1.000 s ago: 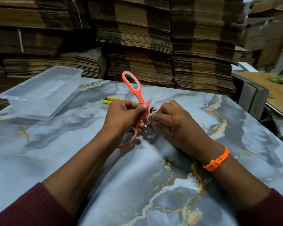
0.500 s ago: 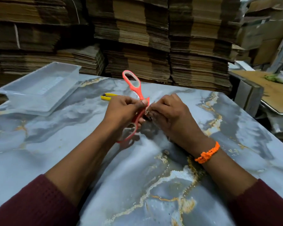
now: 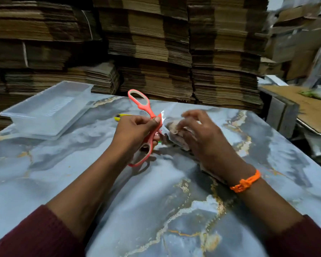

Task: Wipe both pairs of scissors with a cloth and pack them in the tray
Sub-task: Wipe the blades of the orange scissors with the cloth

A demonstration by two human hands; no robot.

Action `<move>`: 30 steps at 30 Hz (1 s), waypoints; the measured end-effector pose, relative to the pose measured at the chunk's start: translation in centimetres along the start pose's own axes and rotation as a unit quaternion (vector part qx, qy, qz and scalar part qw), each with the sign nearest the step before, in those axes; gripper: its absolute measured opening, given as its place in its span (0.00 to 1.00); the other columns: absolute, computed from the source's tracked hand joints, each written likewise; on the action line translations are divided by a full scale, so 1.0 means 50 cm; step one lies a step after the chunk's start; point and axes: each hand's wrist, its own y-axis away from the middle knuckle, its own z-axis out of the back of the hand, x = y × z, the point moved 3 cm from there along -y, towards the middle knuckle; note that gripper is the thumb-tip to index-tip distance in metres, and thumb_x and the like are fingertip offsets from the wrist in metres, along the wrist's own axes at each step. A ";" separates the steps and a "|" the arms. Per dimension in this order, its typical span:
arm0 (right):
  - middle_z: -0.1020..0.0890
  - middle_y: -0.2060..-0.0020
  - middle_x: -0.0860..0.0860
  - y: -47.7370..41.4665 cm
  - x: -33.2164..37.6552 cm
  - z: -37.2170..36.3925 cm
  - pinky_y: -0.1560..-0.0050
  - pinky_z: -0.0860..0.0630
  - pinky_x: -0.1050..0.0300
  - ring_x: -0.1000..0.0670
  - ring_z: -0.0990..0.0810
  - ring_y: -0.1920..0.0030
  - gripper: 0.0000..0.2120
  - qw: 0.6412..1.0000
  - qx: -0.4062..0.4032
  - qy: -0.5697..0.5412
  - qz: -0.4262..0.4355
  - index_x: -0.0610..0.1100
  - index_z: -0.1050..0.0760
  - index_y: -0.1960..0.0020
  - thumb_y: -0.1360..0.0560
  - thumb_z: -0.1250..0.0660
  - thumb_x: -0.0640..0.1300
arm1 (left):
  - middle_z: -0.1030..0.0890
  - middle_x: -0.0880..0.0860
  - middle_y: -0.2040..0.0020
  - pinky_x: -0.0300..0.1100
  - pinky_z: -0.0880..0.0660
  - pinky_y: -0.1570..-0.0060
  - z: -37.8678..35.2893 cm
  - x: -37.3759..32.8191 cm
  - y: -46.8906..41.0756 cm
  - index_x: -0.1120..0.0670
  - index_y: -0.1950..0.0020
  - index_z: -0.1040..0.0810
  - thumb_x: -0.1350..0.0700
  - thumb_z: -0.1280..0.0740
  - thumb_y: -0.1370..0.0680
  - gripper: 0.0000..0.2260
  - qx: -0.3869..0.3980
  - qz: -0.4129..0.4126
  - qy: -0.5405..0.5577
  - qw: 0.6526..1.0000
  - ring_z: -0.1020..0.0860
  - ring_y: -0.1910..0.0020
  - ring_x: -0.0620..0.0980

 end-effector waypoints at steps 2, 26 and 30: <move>0.21 0.42 0.46 -0.005 0.010 -0.014 0.52 0.17 0.48 0.45 0.18 0.50 0.10 1.000 0.018 0.006 0.006 0.45 0.20 0.41 0.22 0.30 0.42 | 0.18 0.58 0.68 0.39 0.22 0.72 -0.016 0.001 0.009 0.66 0.52 0.16 0.58 0.28 0.21 0.09 0.020 -0.010 -0.023 0.999 0.21 0.74 0.49; 0.24 0.63 0.45 -0.009 0.046 -0.038 0.64 0.27 0.55 0.48 0.23 0.66 0.04 0.995 -0.097 -0.018 -0.026 0.38 0.16 0.50 0.23 0.28 0.37 | 0.19 0.58 0.68 0.41 0.24 0.71 -0.047 0.011 0.035 0.60 0.59 0.16 0.58 0.27 0.21 0.09 -0.041 -0.047 0.031 0.998 0.23 0.74 0.50; 0.22 0.63 0.46 -0.026 0.037 -0.034 0.61 0.26 0.51 0.48 0.23 0.63 0.04 0.984 -0.149 -0.036 -0.091 0.40 0.15 0.53 0.23 0.29 0.38 | 0.18 0.56 0.69 0.40 0.24 0.73 -0.052 0.003 0.039 0.60 0.57 0.16 0.56 0.26 0.22 0.08 -0.049 -0.066 0.029 0.996 0.22 0.75 0.49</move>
